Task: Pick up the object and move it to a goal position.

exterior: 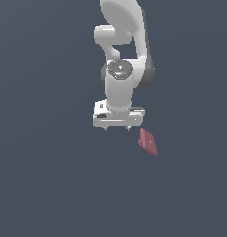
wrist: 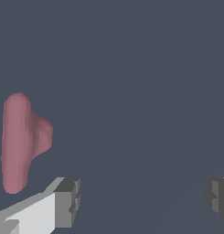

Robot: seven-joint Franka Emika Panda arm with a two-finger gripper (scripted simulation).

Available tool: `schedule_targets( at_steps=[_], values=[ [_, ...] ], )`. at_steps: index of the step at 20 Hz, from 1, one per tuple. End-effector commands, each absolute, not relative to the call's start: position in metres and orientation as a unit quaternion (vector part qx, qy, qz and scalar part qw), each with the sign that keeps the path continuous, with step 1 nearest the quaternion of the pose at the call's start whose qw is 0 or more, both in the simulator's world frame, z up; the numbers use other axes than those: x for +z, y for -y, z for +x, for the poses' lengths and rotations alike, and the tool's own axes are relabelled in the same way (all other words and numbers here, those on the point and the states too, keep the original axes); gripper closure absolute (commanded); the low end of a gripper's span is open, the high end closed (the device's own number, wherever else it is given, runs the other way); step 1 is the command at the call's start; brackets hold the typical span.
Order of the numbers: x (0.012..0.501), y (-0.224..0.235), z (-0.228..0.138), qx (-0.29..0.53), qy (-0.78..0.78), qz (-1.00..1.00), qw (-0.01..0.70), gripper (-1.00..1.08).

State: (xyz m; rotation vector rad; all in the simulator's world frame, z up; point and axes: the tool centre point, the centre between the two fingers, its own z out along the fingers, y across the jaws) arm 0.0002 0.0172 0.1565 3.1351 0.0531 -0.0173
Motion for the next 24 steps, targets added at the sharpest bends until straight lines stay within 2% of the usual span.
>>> schedule_targets(
  at_steps=[1,16,24],
  values=[
    [0.156,-0.017,0.000,-0.006,-0.017,1.000,0.003,-0.92],
    [0.141,-0.017,-0.013,-0.033,0.006,0.999,-0.007,-0.92],
    [0.137,-0.052,-0.004,-0.025,0.007,1.000,-0.003,-0.92]
  ],
)
